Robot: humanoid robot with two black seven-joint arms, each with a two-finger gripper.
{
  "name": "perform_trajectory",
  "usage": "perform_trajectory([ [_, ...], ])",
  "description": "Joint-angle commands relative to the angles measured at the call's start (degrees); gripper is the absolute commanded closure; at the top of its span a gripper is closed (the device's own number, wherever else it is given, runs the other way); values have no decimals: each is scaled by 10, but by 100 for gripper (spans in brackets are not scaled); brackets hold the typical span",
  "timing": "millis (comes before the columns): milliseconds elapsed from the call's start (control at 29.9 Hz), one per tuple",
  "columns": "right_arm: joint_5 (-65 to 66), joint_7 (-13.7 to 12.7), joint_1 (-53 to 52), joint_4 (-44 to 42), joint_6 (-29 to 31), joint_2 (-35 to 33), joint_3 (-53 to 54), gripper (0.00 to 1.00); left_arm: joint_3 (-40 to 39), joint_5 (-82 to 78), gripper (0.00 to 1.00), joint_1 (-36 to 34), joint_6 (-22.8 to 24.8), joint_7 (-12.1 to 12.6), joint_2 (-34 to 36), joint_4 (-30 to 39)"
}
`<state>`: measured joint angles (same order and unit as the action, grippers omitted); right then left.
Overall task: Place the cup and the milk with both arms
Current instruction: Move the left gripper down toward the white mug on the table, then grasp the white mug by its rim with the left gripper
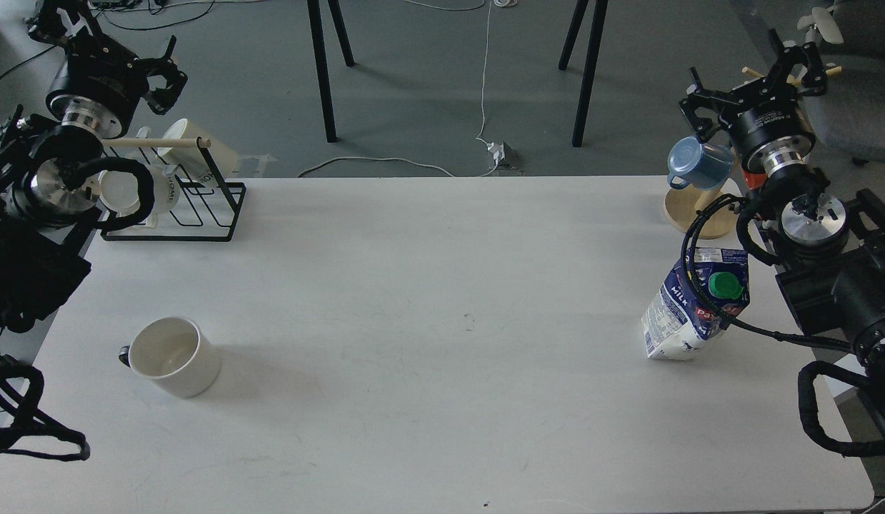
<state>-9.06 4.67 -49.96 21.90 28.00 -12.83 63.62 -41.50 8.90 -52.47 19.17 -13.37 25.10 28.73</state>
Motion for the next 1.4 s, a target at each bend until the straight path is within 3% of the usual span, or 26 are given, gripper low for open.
perform_trajectory([
  [0, 1, 0, -7, 0, 0, 2, -9, 0, 0, 0, 0, 0, 9, -8, -1, 10],
  [268, 0, 2, -22, 3, 0, 3, -17, 0, 0, 2, 0, -1, 23, -1, 13, 11],
  [401, 0, 2, -21, 5, 0, 1, -18, 0, 7, -3, 1, 9, 77, 16, 43, 12],
  [502, -1, 2, -17, 6, 0, -1, -17, 0, 62, -31, 1, 30, 88, 11, 75, 22],
  [635, -1, 2, -15, 11, 0, -4, -17, 0, 113, -96, 3, 47, 88, -20, 184, 97],
  [870, -1, 2, -11, 49, 0, -11, -16, 0, 128, -260, 3, 122, 88, -25, 389, 302],
  [970, -1, 3, -11, 49, 0, -11, -13, 0, 128, -369, 4, 151, 88, -30, 415, 337],
  [1104, -1, 6, -10, 49, 0, -11, -13, 0, 128, -517, 4, 187, 88, -64, 421, 343],
  [1171, -1, 6, -5, 49, 0, -12, -11, 0, 130, -597, 4, 199, 66, -82, 419, 347],
  [1271, -1, 6, -1, 49, 0, -18, -11, 0, 141, -725, 5, 212, -5, -111, 413, 354],
  [1371, -2, 6, 10, 52, 0, -18, -10, 0, 164, -848, 8, 213, -72, -124, 394, 353],
])
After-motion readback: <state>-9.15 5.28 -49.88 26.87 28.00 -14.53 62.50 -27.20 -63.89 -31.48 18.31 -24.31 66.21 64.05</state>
